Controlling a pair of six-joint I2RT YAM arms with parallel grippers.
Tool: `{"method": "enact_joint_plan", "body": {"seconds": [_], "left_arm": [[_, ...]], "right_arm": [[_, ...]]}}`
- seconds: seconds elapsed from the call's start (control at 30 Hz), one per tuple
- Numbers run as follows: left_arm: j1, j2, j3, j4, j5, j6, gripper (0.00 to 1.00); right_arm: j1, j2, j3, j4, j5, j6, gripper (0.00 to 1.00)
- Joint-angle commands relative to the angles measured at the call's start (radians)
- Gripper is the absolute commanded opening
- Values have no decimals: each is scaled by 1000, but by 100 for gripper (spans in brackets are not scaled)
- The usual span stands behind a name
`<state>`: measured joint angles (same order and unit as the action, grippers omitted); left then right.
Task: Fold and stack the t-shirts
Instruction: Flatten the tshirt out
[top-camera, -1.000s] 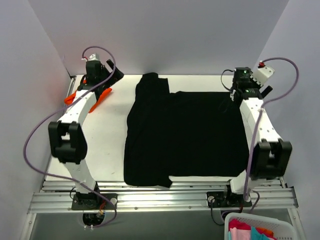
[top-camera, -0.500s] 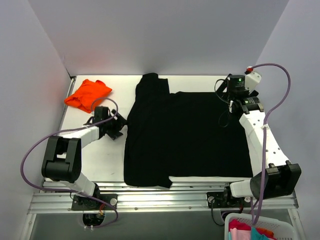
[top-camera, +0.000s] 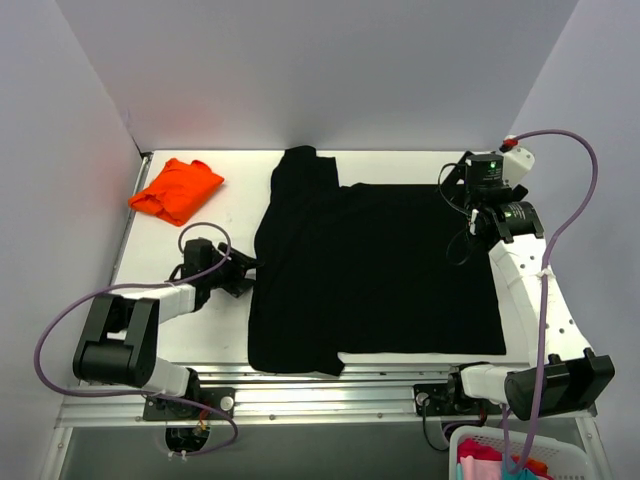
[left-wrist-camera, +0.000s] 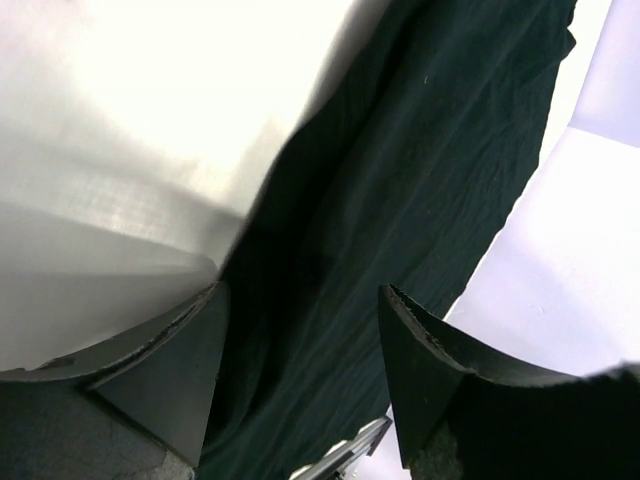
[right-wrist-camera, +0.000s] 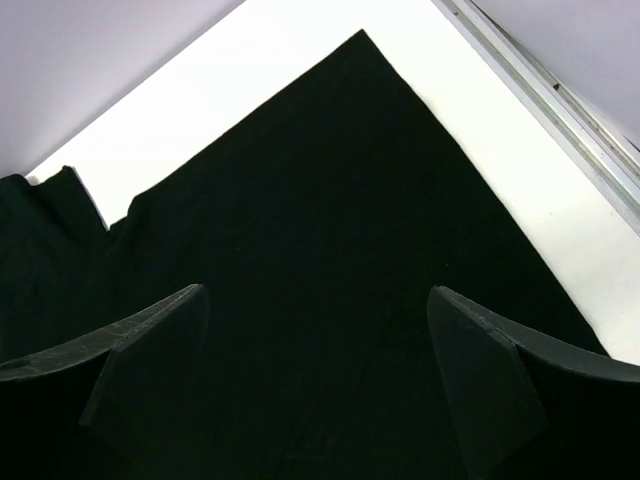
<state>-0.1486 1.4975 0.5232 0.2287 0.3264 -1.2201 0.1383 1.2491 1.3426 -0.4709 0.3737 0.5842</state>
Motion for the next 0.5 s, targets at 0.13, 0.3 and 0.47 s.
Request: {"method": "enact_joint_plan", "body": {"seconds": [0.13, 0.3, 0.47], "left_arm": [[4, -216, -68, -153, -62, -32, 61], [3, -333, -43, -394, -154, 22, 57], [4, -260, -104, -285, -116, -18, 53]], "right_arm": [[3, -4, 19, -55, 11, 11, 86], [6, -11, 18, -66, 21, 6, 86], [6, 10, 39, -72, 8, 3, 86]]}}
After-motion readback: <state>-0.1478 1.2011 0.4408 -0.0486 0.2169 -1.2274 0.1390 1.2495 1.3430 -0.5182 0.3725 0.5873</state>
